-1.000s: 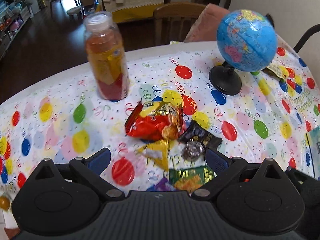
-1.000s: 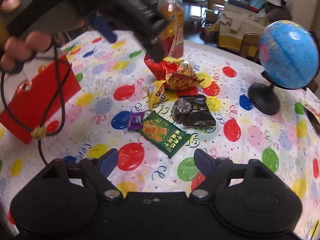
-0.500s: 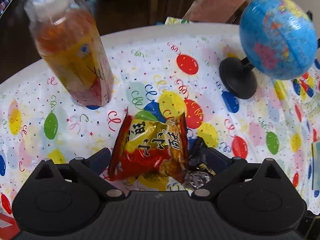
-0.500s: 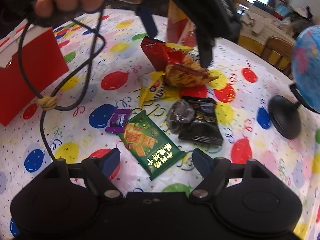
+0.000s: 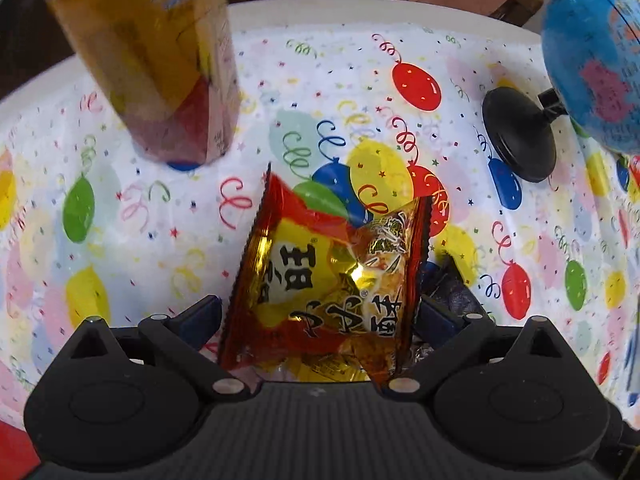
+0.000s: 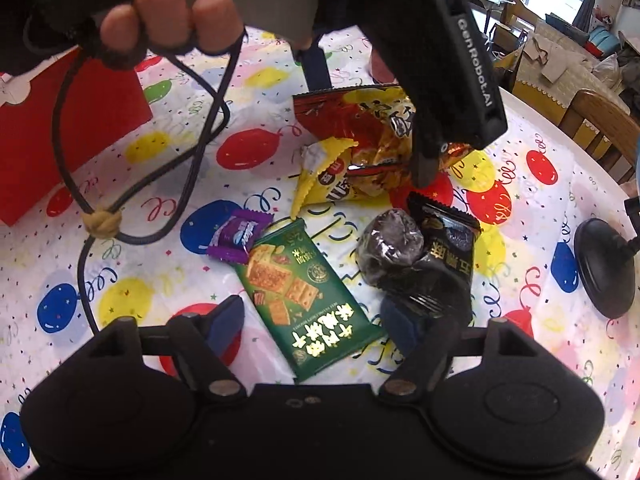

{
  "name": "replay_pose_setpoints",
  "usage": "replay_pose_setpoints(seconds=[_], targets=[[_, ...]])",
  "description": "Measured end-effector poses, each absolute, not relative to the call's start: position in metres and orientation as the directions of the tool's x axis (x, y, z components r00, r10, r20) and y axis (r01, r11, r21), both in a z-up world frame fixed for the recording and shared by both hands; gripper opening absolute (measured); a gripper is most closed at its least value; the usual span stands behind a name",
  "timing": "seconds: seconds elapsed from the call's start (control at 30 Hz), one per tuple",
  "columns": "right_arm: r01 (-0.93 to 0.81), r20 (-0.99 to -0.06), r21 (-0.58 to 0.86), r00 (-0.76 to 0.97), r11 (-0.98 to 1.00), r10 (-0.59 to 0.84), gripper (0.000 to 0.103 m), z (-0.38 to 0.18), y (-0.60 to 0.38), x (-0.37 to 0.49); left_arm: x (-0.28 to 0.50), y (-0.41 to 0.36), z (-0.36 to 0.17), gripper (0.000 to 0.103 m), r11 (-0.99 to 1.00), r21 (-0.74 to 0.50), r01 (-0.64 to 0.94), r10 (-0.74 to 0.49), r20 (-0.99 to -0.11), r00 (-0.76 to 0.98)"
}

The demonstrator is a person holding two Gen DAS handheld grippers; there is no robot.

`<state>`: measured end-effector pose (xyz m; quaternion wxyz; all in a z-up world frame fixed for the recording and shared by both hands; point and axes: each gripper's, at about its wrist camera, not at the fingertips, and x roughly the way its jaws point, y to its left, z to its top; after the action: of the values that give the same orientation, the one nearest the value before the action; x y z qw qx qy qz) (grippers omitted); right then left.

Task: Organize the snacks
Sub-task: 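Grasp the red-yellow chip bag with the left gripper while the right gripper grasps the green cracker packet, then carry the chip bag and green cracker packet over the shoebox with both grippers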

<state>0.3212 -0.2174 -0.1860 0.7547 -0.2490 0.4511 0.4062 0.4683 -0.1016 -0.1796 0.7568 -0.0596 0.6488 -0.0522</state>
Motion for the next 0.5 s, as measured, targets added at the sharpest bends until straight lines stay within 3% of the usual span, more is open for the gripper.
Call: replay_pose_setpoints(seconds=[0.1, 0.2, 0.23, 0.33, 0.5], targets=[[-0.833, -0.880, -0.006, 0.267, 0.553, 0.394, 0.060, -0.184, -0.218, 0.318, 0.467, -0.097, -0.179, 0.101, 0.986, -0.162, -0.033, -0.154, -0.974, 0.167], [-0.819, -0.880, -0.010, 0.280, 0.573, 0.384, 0.056, -0.182, -0.217, 0.313, 0.466, -0.095, -0.177, 0.091, 0.984, -0.173, -0.040, -0.163, -0.970, 0.179], [-0.811, -0.881, -0.007, 0.283, 0.585, 0.380, 0.046, -0.181, -0.217, 0.311, 0.466, -0.094, -0.175, 0.085, 0.983, -0.179, -0.041, -0.169, -0.968, 0.186], [-0.773, -0.880, 0.005, 0.297, 0.635, 0.369, 0.046, -0.178, -0.219, 0.303, 0.463, -0.093, -0.170, 0.074, 0.983, -0.176, -0.054, -0.161, -0.964, 0.210], [-0.684, -0.873, 0.040, 0.331, 0.728, 0.359, 0.045, -0.174, -0.227, 0.291, 0.454, -0.086, -0.166, 0.068, 0.985, -0.154, -0.075, -0.132, -0.962, 0.238]])
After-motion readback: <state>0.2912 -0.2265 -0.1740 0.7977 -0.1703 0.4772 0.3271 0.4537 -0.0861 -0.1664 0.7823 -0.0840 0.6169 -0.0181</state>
